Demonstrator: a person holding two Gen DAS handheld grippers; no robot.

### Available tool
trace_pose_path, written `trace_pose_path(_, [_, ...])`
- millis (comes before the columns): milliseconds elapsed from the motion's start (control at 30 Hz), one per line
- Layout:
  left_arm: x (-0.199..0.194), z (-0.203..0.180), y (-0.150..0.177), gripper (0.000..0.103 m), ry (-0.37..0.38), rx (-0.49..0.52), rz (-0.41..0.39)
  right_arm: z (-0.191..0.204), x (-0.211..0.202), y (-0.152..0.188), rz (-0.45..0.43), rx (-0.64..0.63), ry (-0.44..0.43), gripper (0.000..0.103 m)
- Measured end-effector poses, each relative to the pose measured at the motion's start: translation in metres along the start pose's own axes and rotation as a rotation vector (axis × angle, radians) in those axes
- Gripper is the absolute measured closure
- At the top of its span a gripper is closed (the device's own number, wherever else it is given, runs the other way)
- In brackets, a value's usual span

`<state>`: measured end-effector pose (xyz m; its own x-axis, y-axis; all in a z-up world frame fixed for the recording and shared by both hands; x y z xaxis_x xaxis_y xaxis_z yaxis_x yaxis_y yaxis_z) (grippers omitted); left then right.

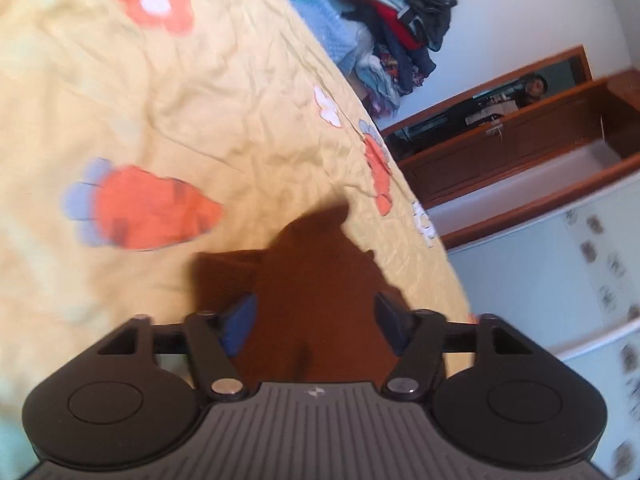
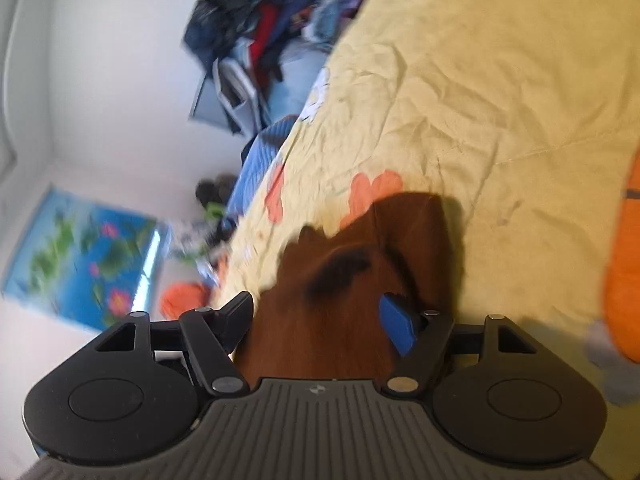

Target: Fold small clothes

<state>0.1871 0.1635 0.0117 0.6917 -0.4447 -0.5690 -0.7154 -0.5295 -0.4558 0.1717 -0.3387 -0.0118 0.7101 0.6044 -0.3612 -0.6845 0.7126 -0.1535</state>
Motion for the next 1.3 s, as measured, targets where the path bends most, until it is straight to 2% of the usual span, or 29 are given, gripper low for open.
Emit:
trace_pose_path(33, [-0.017, 0.007, 0.007, 0.017, -0.041, 0.036, -0.015, 0.0, -0.007, 0.004, -0.001, -0.048, 0.031, 0.028])
trace_pose_path(67, [-0.031, 0.013, 0.015, 0.017, -0.062, 0.061, -0.023, 0.0, -0.013, 0.01, -0.006, -0.102, 0.079, 0.028])
trace_pose_path(200, [-0.054, 0.023, 0.058, 0.017, 0.001, 0.049, 0.064, -0.005, -0.036, 0.044, -0.008, -0.302, 0.287, 0.024])
trace_pose_path(267, [-0.051, 0.016, 0.076, 0.017, 0.027, 0.046, 0.098, -0.006, -0.039, 0.058, 0.009, -0.342, 0.275, 0.023])
trace_pose_path(367, [-0.044, 0.002, 0.09, 0.017, 0.021, 0.111, 0.042, -0.003, -0.033, 0.07, 0.072, -0.275, 0.215, 0.022])
trace_pose_path(433, [-0.036, -0.006, 0.091, 0.02, 0.015, 0.109, 0.029, 0.001, -0.022, 0.078, 0.101, -0.282, 0.194, 0.022])
trace_pose_path(467, [-0.031, -0.007, 0.09, 0.027, 0.004, 0.1, 0.026, 0.004, -0.019, 0.08, 0.106, -0.29, 0.192, 0.023])
trace_pose_path(533, [-0.015, -0.005, 0.087, 0.091, -0.036, 0.077, 0.086, 0.001, -0.015, 0.076, 0.127, -0.226, 0.18, 0.051])
trace_pose_path(567, [-0.01, -0.001, 0.089, 0.092, -0.032, 0.047, 0.104, -0.004, -0.012, 0.074, 0.149, -0.181, 0.182, 0.074])
trace_pose_path(667, [-0.018, -0.006, 0.091, 0.093, -0.045, 0.075, 0.093, -0.006, -0.014, 0.079, 0.167, -0.168, 0.174, 0.076])
trace_pose_path(733, [-0.031, -0.016, 0.093, 0.094, -0.013, 0.112, 0.075, 0.002, -0.023, 0.086, 0.177, -0.192, 0.145, 0.077])
trace_pose_path(900, [-0.073, -0.03, 0.103, 0.094, 0.06, 0.166, 0.078, 0.012, -0.062, 0.102, 0.178, -0.225, 0.093, 0.078])
trace_pose_path(967, [-0.082, -0.025, 0.116, 0.094, 0.038, 0.193, 0.095, 0.008, -0.076, 0.113, 0.198, -0.228, 0.092, 0.078])
trace_pose_path(1067, [-0.077, -0.007, 0.137, 0.093, -0.027, 0.235, 0.143, -0.008, -0.083, 0.128, 0.211, -0.229, 0.144, 0.077])
trace_pose_path(1133, [-0.073, 0.0, 0.143, 0.087, -0.05, 0.23, 0.161, -0.014, -0.081, 0.133, 0.209, -0.235, 0.164, 0.071])
trace_pose_path(1167, [-0.078, 0.0, 0.143, 0.084, -0.038, 0.218, 0.152, -0.016, -0.081, 0.133, 0.204, -0.223, 0.161, 0.063])
trace_pose_path(1200, [-0.084, 0.0, 0.14, 0.072, -0.039, 0.213, 0.145, -0.016, -0.083, 0.131, 0.199, -0.202, 0.157, 0.05])
trace_pose_path(1233, [-0.092, -0.002, 0.135, 0.055, -0.046, 0.22, 0.127, -0.013, -0.086, 0.128, 0.193, -0.18, 0.144, 0.041])
trace_pose_path(1267, [-0.1, -0.004, 0.129, 0.045, -0.06, 0.234, 0.089, -0.008, -0.09, 0.125, 0.17, -0.182, 0.13, 0.027])
trace_pose_path(1300, [-0.112, -0.006, 0.122, 0.029, -0.072, 0.249, 0.034, -0.001, -0.095, 0.119, 0.133, -0.206, 0.125, 0.024])
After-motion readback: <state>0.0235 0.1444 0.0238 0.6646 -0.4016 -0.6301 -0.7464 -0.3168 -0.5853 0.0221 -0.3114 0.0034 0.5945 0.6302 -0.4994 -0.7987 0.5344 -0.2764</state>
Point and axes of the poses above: each gripper's, at about its wrist camera, not at the fingertips, and x roughly the way its jaws point, z to its left, y to its underside, the point moved 5 cm from there along x, roughly the way its jaws point, and after that the axes turned 8 degrees about x, right-handed, at the moved point
